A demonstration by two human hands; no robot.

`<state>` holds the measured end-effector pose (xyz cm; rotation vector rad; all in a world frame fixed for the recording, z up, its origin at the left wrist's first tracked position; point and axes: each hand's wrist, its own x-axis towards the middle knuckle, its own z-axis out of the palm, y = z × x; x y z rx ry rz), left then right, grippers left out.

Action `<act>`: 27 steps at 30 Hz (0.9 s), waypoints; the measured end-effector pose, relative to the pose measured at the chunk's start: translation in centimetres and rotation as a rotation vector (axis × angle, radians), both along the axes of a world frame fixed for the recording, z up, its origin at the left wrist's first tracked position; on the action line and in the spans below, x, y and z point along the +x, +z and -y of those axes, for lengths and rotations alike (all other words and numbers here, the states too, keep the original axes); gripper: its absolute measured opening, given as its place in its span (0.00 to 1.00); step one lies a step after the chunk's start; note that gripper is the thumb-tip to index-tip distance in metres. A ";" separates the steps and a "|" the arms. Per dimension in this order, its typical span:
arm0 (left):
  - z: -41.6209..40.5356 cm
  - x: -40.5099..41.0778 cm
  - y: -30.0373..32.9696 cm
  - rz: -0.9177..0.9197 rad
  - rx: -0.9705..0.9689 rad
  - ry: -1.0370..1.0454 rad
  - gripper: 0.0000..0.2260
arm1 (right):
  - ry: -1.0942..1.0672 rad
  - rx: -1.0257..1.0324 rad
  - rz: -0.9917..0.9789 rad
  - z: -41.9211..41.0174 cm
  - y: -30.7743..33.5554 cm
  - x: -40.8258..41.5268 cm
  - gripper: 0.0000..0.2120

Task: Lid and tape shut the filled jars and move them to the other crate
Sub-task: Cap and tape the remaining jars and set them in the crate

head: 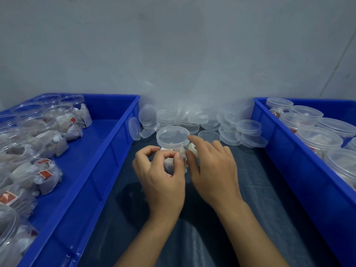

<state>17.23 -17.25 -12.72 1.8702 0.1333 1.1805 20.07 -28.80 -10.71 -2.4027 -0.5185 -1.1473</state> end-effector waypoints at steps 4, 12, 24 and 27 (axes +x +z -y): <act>0.2 0.2 -0.1 0.005 -0.060 -0.025 0.02 | -0.126 -0.079 0.078 -1.0 0.3 0.0 0.14; 0.2 0.9 0.1 -0.014 -0.188 -0.097 0.03 | -0.229 -0.142 0.102 -1.8 0.4 -0.1 0.10; 0.0 1.3 -0.1 0.017 -0.198 -0.089 0.03 | -0.246 -0.127 0.113 -2.1 0.1 0.2 0.10; 0.0 1.4 -0.2 0.020 -0.182 -0.088 0.03 | -0.261 -0.128 0.122 -2.2 0.1 0.2 0.09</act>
